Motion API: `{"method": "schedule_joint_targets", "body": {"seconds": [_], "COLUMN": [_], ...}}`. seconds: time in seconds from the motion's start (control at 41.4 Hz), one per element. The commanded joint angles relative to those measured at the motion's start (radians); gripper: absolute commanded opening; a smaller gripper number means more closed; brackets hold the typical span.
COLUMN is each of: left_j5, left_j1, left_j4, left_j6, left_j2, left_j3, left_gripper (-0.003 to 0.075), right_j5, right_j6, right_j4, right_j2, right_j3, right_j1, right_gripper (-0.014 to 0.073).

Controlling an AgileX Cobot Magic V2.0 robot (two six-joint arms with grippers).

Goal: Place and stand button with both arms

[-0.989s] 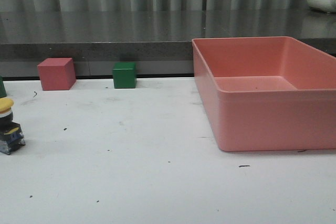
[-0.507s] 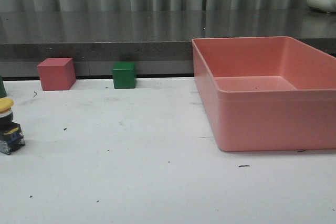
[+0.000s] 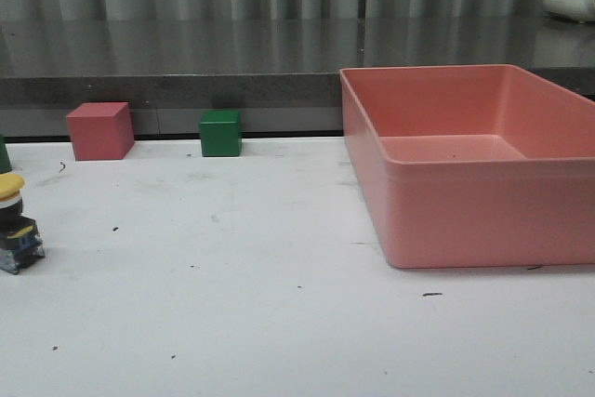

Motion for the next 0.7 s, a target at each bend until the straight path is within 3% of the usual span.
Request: {"method": "schedule_joint_targets", "body": {"seconds": [0.0,0.362,0.458,0.676], "left_j5": [-0.085,-0.085,-0.085,-0.085], "left_j1": [-0.004,-0.004,-0.004,-0.004], "left_j4": [-0.001,-0.001,-0.001,-0.001], "left_j6": [0.000,0.000,0.000,0.000], "left_j2": [-0.023,-0.023,-0.023,-0.023], "left_j3": [0.014,0.014,0.014,0.014], "left_gripper": [-0.0020,-0.0020,-0.0020,-0.0020], "right_j5": [-0.068,-0.075,-0.168,-0.565], "right_j6": [-0.010,-0.010,-0.010,-0.010], "right_j4": [-0.008,-0.014,-0.013,0.004], "right_j2": [0.004,-0.011,-0.055,-0.268], "right_j3": [-0.023,-0.013,0.045,0.368], "right_j1": [0.000,-0.014,-0.115,-0.429], "right_gripper": [-0.0069,-0.0069,-0.0069,-0.0069]}}
